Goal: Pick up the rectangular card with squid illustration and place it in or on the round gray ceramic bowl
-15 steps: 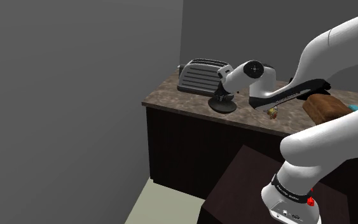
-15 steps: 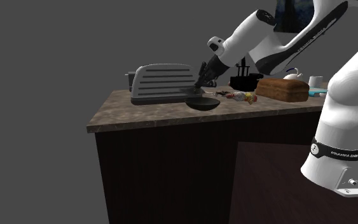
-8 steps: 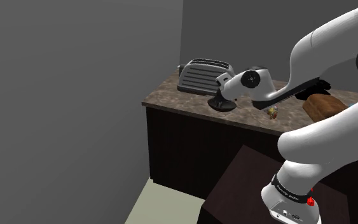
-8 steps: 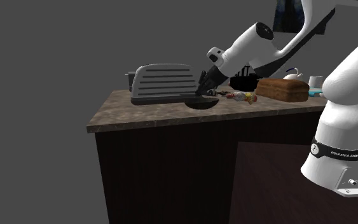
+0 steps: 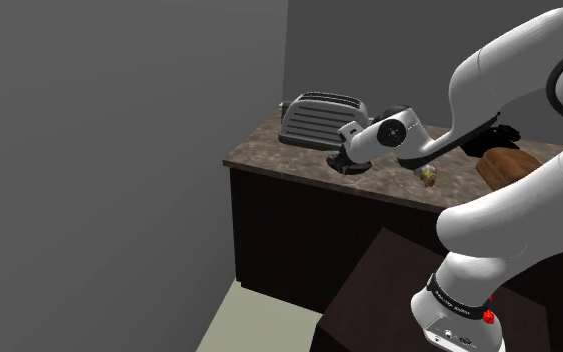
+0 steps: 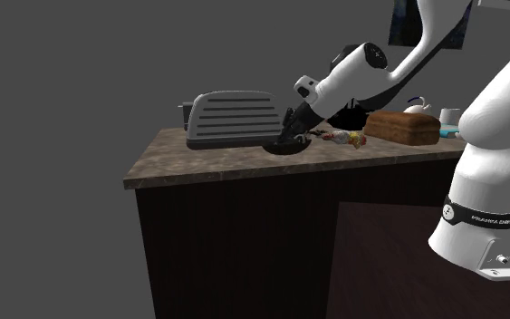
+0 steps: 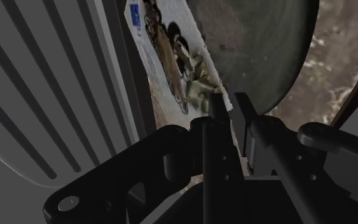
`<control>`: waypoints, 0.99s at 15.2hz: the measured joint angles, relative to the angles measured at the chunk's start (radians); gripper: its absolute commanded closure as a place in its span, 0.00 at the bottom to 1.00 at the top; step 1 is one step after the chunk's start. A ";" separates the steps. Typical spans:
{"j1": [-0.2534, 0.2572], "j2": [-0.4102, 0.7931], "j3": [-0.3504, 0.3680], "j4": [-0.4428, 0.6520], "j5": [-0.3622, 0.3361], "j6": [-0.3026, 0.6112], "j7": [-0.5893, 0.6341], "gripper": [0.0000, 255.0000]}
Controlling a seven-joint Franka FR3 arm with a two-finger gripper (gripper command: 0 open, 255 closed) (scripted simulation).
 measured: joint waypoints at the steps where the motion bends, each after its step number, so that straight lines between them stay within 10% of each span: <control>1: 0.000 0.000 0.000 0.000 -0.001 0.000 0.001 1.00; 2: 0.000 0.000 0.000 0.000 -0.002 0.000 0.001 1.00; 3: 0.000 0.000 0.000 0.000 0.000 -0.001 0.001 0.00; 9: -0.001 0.001 0.000 -0.001 0.000 -0.001 0.000 0.00; 13: 0.051 -0.182 -0.032 -0.145 0.403 0.037 -0.375 0.00; 15: 0.110 -0.218 -0.077 -0.178 0.496 0.019 -0.466 0.00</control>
